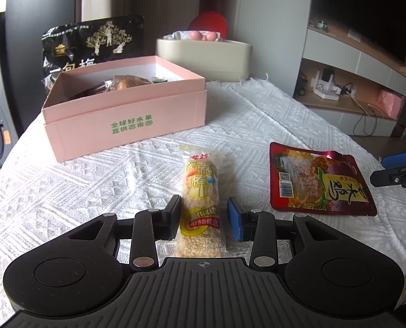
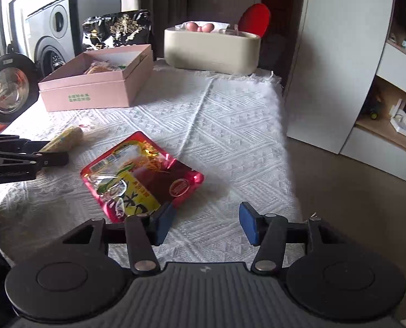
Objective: Organize snacks
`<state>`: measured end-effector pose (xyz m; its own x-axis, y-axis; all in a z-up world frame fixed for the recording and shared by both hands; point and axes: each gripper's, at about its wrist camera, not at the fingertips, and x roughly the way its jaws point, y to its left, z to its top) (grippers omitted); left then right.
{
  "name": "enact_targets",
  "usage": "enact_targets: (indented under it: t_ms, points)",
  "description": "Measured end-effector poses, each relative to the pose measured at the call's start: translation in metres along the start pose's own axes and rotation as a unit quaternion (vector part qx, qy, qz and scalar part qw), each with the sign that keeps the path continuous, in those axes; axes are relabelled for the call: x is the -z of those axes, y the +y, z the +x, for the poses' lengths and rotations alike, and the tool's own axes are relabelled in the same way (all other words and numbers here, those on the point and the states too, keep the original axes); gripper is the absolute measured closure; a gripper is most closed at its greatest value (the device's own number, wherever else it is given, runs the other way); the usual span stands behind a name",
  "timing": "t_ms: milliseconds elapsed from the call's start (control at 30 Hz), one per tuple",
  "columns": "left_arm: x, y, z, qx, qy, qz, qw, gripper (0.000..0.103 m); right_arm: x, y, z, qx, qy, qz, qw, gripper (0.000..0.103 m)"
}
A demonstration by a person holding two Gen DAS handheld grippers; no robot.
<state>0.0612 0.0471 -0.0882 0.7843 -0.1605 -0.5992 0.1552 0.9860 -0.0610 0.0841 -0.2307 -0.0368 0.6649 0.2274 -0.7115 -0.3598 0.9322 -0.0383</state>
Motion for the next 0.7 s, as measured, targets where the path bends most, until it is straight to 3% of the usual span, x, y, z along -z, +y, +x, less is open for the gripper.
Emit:
enact_targets:
  t_ms: [100,267,300,400,433,500,700]
  points:
    - [0.000,0.000,0.000,0.001,0.000,-0.002,1.0000,0.062,0.003,0.007,0.009,-0.021,0.013,0.001,1.000,0.050]
    - [0.001,0.001,-0.001,0.003,-0.001,-0.006,1.0000,0.062,0.004,0.029,-0.001,-0.122,0.000,-0.019,0.992,0.050]
    - [0.001,0.001,-0.001,0.004,-0.001,-0.007,1.0000,0.062,0.002,0.031,-0.006,-0.126,-0.008,-0.030,0.992,0.048]
    - [0.000,0.003,-0.001,0.006,-0.002,-0.011,0.9999,0.062,-0.007,0.041,-0.019,-0.110,-0.051,-0.076,0.990,0.023]
    - [0.000,0.003,-0.001,0.006,-0.002,-0.012,0.9999,0.062,-0.011,0.043,-0.019,-0.101,-0.064,-0.087,0.989,0.020]
    - [0.000,0.003,-0.001,0.005,-0.002,-0.011,0.9999,0.062,-0.021,0.045,-0.012,-0.094,-0.073,-0.096,0.988,0.018]
    - [0.001,0.004,-0.002,0.007,-0.003,-0.020,0.9998,0.062,-0.039,0.059,0.043,-0.097,-0.035,-0.131,0.986,0.017]
